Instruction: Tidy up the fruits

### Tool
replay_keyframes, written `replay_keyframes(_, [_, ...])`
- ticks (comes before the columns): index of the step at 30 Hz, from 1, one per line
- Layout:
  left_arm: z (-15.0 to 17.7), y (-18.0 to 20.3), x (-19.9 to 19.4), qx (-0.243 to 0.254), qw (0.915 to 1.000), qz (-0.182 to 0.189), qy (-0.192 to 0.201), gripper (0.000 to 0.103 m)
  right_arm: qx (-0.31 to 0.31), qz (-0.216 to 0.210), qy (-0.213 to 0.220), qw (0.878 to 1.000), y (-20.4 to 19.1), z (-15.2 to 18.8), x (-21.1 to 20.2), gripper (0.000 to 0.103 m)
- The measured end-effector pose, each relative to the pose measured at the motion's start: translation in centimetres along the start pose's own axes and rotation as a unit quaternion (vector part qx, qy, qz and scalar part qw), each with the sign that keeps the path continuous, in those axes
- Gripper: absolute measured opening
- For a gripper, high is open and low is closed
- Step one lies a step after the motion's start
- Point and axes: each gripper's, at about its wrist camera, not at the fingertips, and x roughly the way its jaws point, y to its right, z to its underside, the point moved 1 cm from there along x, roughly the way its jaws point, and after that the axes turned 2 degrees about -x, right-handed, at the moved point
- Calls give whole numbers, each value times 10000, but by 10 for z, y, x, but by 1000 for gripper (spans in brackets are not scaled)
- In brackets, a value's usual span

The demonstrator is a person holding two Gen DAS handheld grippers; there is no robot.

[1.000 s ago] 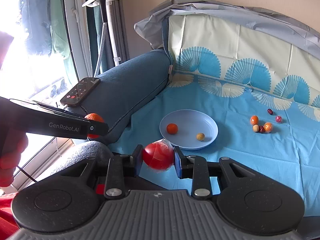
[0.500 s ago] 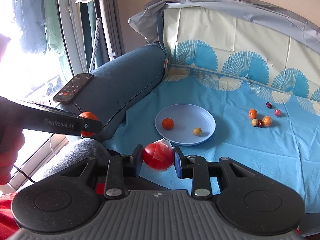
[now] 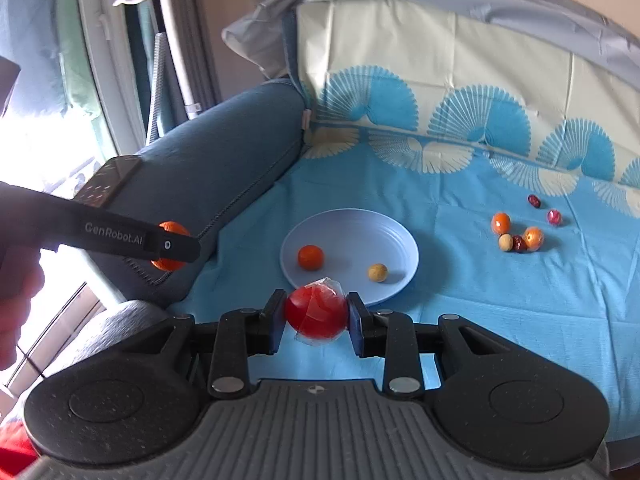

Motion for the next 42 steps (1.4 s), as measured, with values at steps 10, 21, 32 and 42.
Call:
replay_keyframes(10, [-43,16,84,176,9996,115,-165,39,69,189,-242,9995,35,-25,90,33])
replay_keyframes(21, [-63,23,178,526,9973,86,-512,39,-42,198,-654,9977,56,-24,186,33])
replay_keyframes(32, [-67,23,194,614,9979,90,-157,101,-246,28,-864,9960,65,-19,218,67])
replay_keyframes(42, [-27,-2,98,545,9964,-606,-234,103,62,103,-963,9953,60,-8,116,98])
